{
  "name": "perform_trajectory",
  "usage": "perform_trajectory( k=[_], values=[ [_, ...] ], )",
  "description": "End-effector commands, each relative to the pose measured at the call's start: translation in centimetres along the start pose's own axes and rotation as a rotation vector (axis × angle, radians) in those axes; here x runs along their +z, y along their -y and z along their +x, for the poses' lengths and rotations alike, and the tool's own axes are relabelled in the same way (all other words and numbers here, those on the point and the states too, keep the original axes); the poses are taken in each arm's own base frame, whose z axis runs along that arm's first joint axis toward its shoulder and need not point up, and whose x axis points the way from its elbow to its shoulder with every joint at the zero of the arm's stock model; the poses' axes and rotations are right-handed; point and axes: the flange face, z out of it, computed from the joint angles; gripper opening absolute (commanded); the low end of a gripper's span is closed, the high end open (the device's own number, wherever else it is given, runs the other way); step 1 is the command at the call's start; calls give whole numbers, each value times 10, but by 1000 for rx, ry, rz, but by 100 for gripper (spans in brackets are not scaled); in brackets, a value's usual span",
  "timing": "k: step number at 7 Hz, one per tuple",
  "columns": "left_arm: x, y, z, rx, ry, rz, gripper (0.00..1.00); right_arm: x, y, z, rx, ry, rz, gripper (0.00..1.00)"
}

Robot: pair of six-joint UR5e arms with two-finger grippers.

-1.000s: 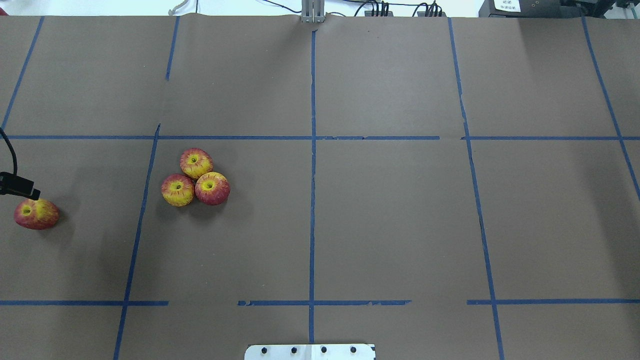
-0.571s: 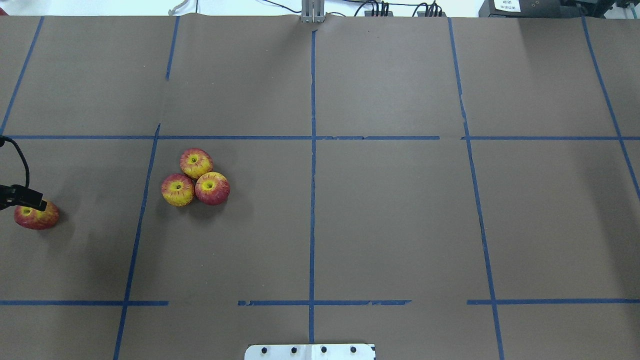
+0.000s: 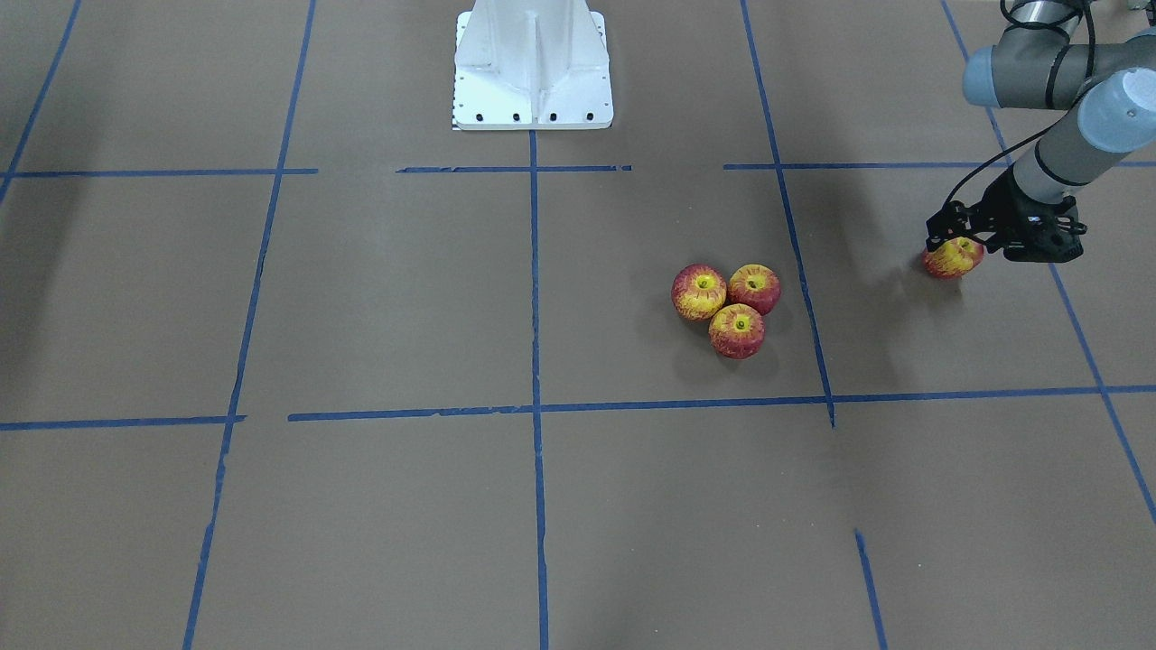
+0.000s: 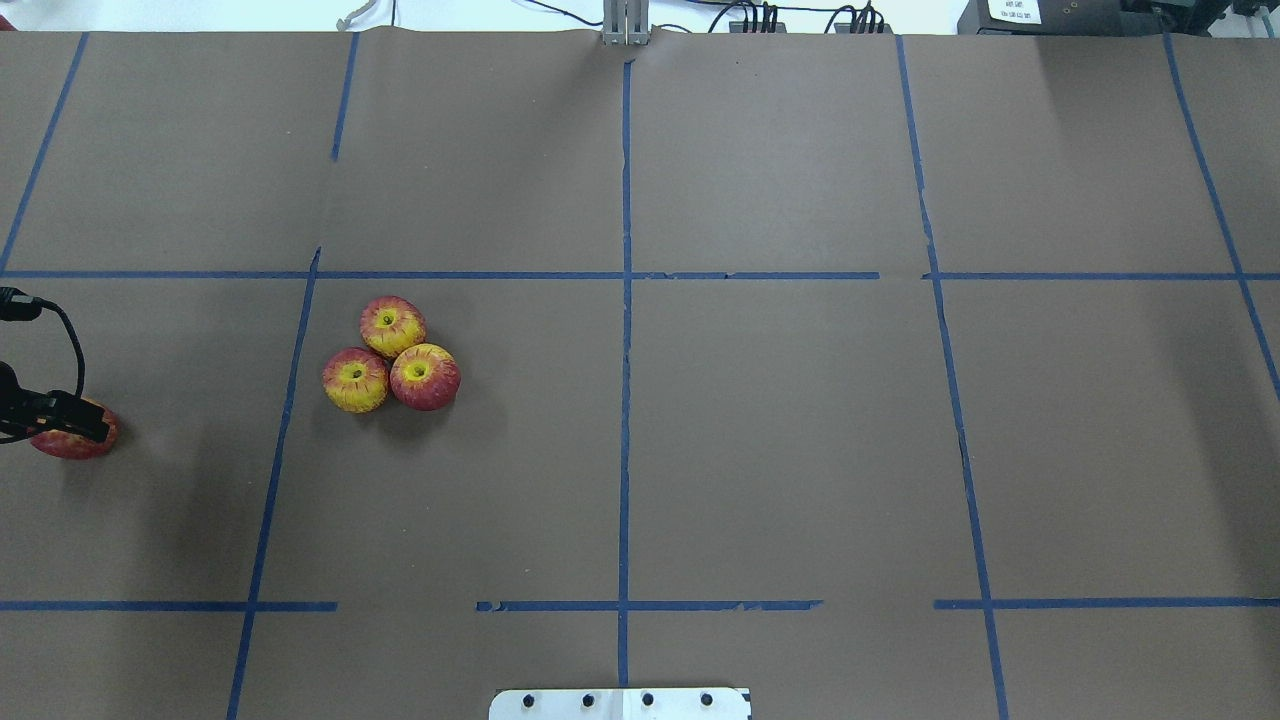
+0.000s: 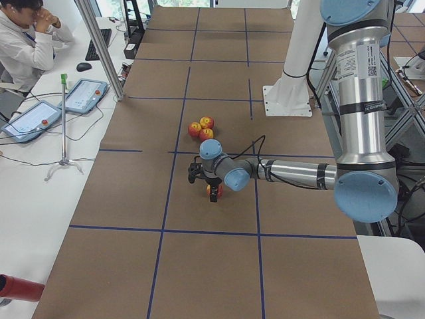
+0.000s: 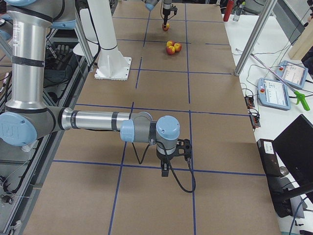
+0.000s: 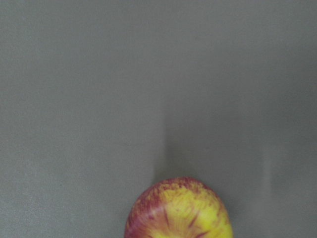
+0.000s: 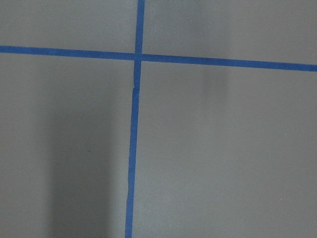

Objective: Stack apples
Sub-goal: 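Lower the left gripper onto the lone red-yellow apple and close it, then lift the apple with the left gripper and carry it over the three-apple cluster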

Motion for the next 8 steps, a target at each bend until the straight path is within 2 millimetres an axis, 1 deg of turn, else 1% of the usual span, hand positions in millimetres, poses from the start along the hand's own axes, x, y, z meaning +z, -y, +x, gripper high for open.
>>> perform_trajectory(
  k=[1, 2, 3, 4, 5, 6, 7, 8],
  values=[
    [11, 0, 0, 22, -19, 3, 68, 0, 0, 0, 0, 0, 0, 100],
    [6, -1, 6, 36, -33, 6, 8, 0, 0, 0, 0, 0, 0, 100],
    [-26, -2, 32, 67, -81, 38, 0, 0, 0, 0, 0, 2, 0, 100],
    [-68, -3, 67, 85, -144, 35, 0, 0, 0, 0, 0, 0, 0, 100],
    [-97, 23, 116, 64, -142, 24, 0, 0, 0, 0, 0, 0, 0, 100],
    [-122, 62, 179, -12, -151, 27, 0, 0, 0, 0, 0, 0, 0, 100],
    [-151, 92, 255, -77, -183, 31, 0, 0, 0, 0, 0, 0, 0, 100],
    [-141, 92, 318, -88, -166, -12, 0, 0, 0, 0, 0, 0, 0, 100]
  ],
)
